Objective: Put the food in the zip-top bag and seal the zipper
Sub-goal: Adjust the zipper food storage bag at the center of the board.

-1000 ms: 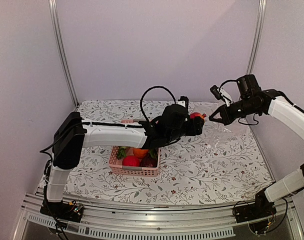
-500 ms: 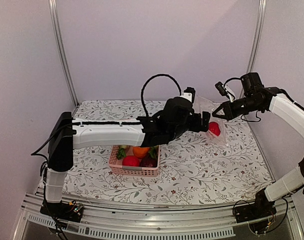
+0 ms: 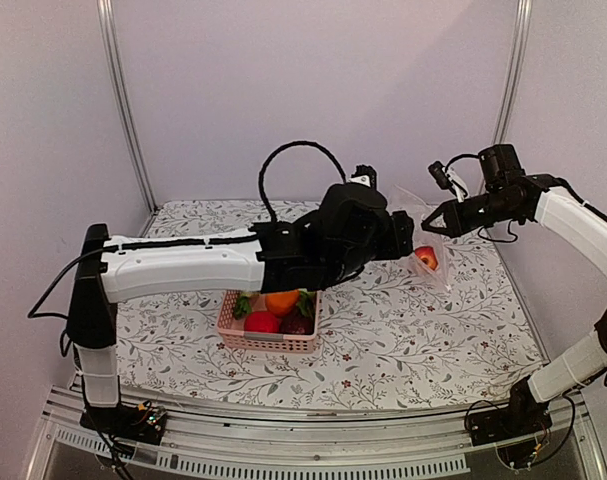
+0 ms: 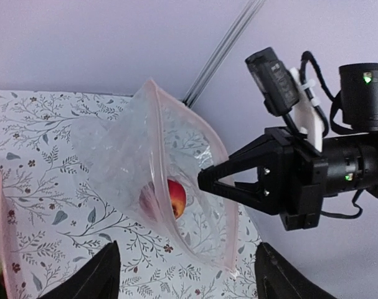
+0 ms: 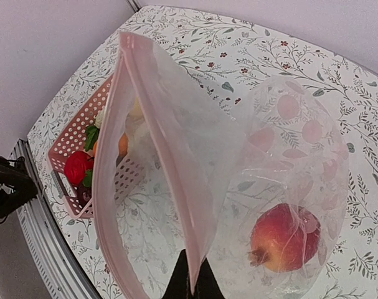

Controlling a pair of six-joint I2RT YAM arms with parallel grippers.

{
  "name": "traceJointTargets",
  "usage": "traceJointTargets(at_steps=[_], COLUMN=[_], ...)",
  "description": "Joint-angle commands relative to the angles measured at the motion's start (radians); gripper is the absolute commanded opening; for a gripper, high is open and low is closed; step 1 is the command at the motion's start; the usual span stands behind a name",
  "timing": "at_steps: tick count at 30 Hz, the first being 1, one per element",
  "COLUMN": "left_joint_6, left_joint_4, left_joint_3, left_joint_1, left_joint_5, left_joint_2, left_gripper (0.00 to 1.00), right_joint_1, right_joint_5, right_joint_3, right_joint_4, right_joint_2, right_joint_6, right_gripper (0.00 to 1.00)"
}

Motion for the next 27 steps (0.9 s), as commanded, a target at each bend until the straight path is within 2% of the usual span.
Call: traceJointTargets(at_steps=[1, 4, 8, 13, 18, 22, 25, 27], left_joint_6=[-0.156, -0.195, -0.225, -0.249, -0.192, -0.02, 0.142, 0.213], left_joint_4=[-0.22, -0.291, -0.29, -0.276, -0.193, -0.055, 0.095, 0.214], left_joint_3=[0.166, 0.271, 0.299, 0.282, 0.242, 0.261, 0.299, 0.258], left_joint_1=[0.01, 0.037, 0.08, 0.132, 0.138, 0.138, 0.123, 0.094], left_joint_5=[-0.02, 0.005, 0.063, 0.146, 0.16, 0.189, 0.24, 0.182], left_joint_2=[0.138, 0.212, 0.256, 0.294, 0.286, 0.284, 0.246, 0.196], left_gripper=[0.71, 0.68, 0.55, 0.3, 0.03, 0.0, 0.0, 0.0], right_joint_1=[0.0, 0.003, 0.022, 0.062, 0.08, 0.082, 0.077, 0.067], right_joint_5=[0.002, 0.023, 0.055, 0.138, 0.214, 0.318, 0.531, 0.685], right_joint_3=[0.013, 0.018, 0.009, -0.023, -0.049, 0.033, 0.183, 0.246], right_joint_4=[0.039, 0.049, 0.064, 0.086, 0.106, 0.111, 0.144, 0.172], right_joint_2=[0.015, 0.015, 0.015, 0.009, 0.016, 0.047, 0.067, 0.07], right_joint_6=[0.029, 0.031, 0.025, -0.002, -0.032, -0.04, -0.012, 0.002], right_gripper=[0.0, 0.0, 0.0, 0.0, 0.0, 0.0, 0.0, 0.0])
